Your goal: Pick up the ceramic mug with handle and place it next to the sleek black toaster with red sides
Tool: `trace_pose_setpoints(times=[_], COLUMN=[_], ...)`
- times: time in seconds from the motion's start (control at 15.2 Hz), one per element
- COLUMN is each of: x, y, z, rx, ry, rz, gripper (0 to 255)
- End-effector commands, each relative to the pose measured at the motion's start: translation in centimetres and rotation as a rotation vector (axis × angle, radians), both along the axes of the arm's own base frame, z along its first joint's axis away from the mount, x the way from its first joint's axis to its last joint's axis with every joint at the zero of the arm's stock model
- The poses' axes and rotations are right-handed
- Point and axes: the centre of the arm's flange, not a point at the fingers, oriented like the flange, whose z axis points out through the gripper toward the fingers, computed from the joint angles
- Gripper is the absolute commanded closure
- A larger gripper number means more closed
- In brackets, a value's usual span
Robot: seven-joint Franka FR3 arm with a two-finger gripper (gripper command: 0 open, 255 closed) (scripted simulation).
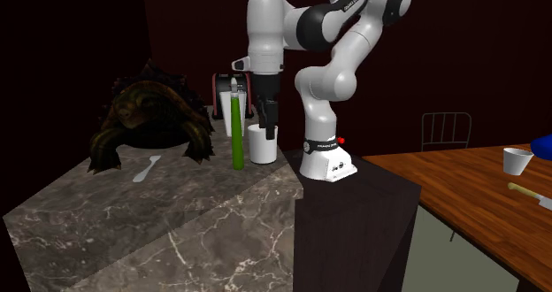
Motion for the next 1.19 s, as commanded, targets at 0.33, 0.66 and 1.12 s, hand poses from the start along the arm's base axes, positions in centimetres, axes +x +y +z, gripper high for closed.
trace_pose_setpoints(times=[0.33, 0.66, 1.12], x=[-0.1, -0.1, 0.0], y=[-0.2, -0.2, -0.2], z=[-2.4, -2.4, -2.4], rx=[0.000, 0.000, 0.000], ry=[-0.001, -0.001, -0.001], rz=[-0.001, -0.001, -0.001], gripper=[0, 0, 255])
